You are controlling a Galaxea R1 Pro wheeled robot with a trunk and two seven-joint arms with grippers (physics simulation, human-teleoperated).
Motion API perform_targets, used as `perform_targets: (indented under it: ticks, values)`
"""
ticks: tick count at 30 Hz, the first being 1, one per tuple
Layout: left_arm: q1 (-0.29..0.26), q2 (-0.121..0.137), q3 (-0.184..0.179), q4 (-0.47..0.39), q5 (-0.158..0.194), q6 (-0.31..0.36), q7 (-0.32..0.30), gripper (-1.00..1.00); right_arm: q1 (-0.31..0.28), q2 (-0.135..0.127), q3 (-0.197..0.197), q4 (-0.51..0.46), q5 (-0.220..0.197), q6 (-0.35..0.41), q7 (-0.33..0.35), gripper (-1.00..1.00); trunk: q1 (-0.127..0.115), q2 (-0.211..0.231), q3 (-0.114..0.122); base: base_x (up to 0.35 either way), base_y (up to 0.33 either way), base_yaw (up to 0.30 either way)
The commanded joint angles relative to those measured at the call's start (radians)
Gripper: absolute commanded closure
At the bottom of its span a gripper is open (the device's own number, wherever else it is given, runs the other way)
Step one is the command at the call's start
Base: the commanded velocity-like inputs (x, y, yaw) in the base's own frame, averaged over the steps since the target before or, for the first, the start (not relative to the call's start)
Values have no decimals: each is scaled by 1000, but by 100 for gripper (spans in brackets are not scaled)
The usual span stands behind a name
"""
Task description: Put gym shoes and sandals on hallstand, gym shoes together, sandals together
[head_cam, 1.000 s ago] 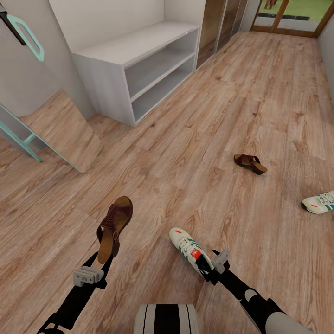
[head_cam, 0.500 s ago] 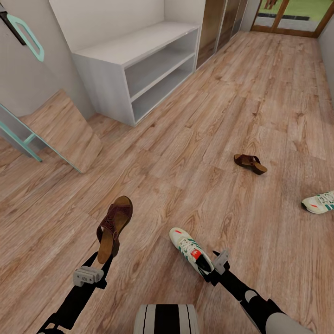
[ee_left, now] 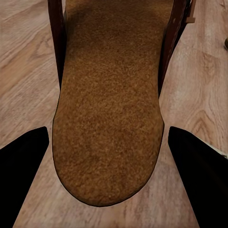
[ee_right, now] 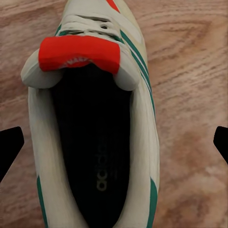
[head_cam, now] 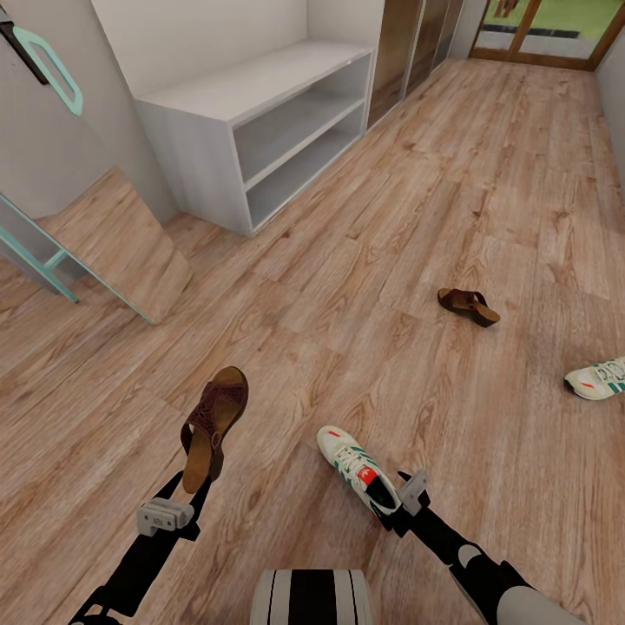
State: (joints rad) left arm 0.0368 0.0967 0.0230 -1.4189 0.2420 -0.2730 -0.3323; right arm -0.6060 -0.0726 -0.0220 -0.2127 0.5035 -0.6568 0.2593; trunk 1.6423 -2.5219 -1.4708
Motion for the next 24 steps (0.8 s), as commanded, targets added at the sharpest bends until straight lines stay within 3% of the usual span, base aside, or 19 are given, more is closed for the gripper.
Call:
perform_targets:
  ticks: [1,24]
  values:
    - [0,0,0,0,0,0,-1,100,0,0,0,0,0,0,0,-100,0,0,0,0,0,0]
    - [0,0,0,0,0,0,-1,100,1,3,0,21,2,-1,0,-100,0,0,0,0,0,0]
